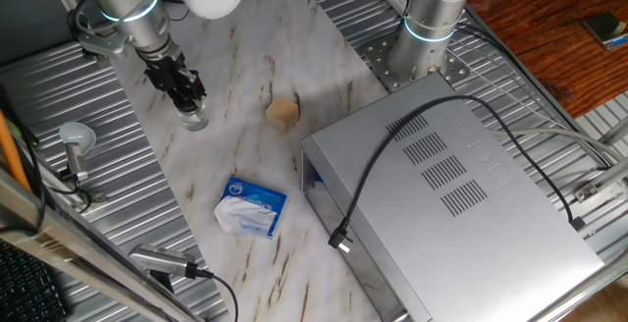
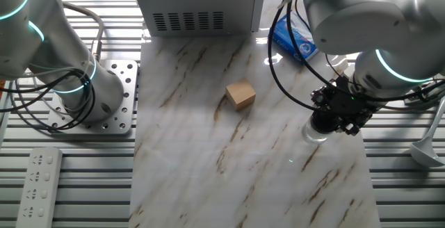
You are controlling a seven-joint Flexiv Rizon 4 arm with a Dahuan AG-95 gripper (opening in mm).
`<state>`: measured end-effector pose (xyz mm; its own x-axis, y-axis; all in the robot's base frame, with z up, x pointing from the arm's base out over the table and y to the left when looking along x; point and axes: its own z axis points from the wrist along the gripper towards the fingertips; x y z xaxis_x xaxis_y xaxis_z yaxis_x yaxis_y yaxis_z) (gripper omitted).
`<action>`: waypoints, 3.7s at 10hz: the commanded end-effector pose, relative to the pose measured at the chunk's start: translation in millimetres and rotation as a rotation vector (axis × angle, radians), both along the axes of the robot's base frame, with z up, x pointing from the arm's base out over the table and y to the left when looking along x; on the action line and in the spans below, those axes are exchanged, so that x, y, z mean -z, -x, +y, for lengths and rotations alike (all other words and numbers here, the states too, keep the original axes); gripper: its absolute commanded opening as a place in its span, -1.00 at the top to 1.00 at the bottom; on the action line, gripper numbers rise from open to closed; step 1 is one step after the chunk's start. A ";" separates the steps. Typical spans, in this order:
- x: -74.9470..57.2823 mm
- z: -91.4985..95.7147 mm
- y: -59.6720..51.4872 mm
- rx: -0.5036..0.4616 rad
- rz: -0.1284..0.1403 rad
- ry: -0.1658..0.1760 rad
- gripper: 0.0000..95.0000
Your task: Unscrew the lid from the jar
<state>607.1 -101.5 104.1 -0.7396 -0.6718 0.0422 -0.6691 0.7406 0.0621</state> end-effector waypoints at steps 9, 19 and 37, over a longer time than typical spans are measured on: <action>0.4 -0.1 0.1 0.000 0.000 -0.001 0.20; -7.8 -0.8 3.0 -0.169 -0.017 0.000 0.20; -14.7 -0.5 4.3 -0.109 0.058 -0.020 1.00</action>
